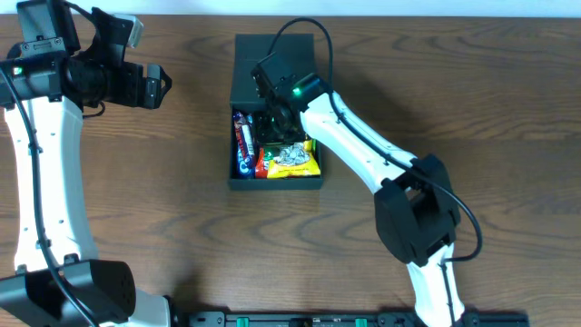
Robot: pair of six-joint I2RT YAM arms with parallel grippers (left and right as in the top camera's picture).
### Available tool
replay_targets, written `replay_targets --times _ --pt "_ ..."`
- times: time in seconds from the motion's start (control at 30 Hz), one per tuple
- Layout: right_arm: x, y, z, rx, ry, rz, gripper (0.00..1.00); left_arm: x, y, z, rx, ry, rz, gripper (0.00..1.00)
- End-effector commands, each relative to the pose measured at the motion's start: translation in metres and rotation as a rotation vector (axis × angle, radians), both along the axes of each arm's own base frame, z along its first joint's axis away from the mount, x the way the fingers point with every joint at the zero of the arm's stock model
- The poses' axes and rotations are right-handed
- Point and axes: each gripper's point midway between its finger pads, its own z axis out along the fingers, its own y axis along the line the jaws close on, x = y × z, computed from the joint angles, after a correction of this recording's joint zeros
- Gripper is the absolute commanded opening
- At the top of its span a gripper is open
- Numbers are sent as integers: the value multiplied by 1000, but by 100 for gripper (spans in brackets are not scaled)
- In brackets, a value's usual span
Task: Pack container
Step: 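Bring both grippers to the box lid's back edge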
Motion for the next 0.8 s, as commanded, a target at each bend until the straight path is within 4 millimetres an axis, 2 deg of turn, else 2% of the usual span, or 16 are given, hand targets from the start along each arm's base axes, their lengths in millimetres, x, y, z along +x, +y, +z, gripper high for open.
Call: replay_targets --times 0.0,0.03,0.07,0.17,0.23,0.27,0.3,0.37,0.4,0.43,0.47,0.5,0.57,0.6,0.67,0.77 --pt "-2 4 -3 -10 0 -23 50 -4 1 5 3 -8 7 95" --pt "-1 5 -3 -6 -4 -23 61 -4 1 5 3 -8 7 95" --pt "0 5 -3 -3 -6 -23 65 -4 1 5 3 -8 7 95" --pt "1 5 5 23 -1 -25 57 -5 0 4 2 -5 7 95" --pt "4 4 23 84 1 -29 50 -5 0 4 1 -2 7 95" --pt "12 0 46 137 -21 -42 43 -5 -1 4 -6 -2 3 95" --pt "20 -7 65 169 -55 -47 26 -5 -4 6 -22 -5 -4 95" --pt "37 -29 104 207 -152 -56 4 -5 -11 9 -58 -15 -27 96" --pt "46 -40 121 218 -205 -57 1 -5 -15 10 -77 -22 -41 100" --pt "56 -58 142 222 -277 -63 1 -4 -21 14 -104 -34 -61 83" --pt "63 -72 153 209 -327 -71 1 -4 -25 15 -119 -40 -75 72" --pt "71 -93 165 175 -384 -90 1 -3 -30 16 -132 -48 -91 55" --pt "84 -129 175 101 -448 -146 1 -2 -39 14 -150 -52 -117 19" --pt "90 -148 176 64 -466 -169 1 0 -45 8 -158 -45 -125 6" --pt "97 -174 167 18 -459 -169 1 3 -56 -6 -207 9 -91 6" --pt "100 -195 144 -29 -401 -170 1 7 -73 -33 -266 91 -51 6"
